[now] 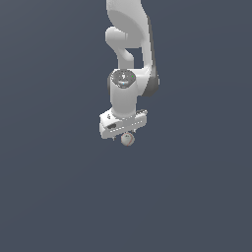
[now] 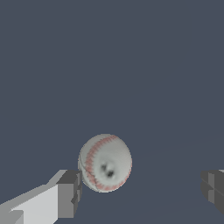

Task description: Pick up the object and move it to a goal position.

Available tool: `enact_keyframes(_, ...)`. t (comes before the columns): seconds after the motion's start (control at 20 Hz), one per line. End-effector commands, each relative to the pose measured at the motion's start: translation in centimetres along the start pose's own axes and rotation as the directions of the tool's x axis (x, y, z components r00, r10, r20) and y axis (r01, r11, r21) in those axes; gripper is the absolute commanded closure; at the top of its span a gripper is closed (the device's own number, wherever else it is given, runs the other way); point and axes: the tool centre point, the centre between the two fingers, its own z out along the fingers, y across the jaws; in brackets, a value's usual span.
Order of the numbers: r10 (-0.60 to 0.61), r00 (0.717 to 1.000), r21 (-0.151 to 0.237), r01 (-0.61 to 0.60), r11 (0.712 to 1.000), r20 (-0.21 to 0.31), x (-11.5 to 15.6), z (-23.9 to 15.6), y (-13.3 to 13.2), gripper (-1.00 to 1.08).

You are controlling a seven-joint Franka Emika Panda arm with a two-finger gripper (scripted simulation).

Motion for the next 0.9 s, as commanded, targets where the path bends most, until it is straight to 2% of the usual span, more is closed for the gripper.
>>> enact_keyframes(0.0,-0.075,0.997,0.001,0.075,0.997,-0.002,-0.5,0.7,-0.6,-0.92)
enact_keyframes(0.4,-0.246,0.969,0.003,0.246,0.969,-0.009,-1.6,2.1,-2.2,-0.92)
enact_keyframes(0.85,-0.320,0.947,0.004,0.320,0.947,-0.012,-2.1,2.7,-2.9,-0.92)
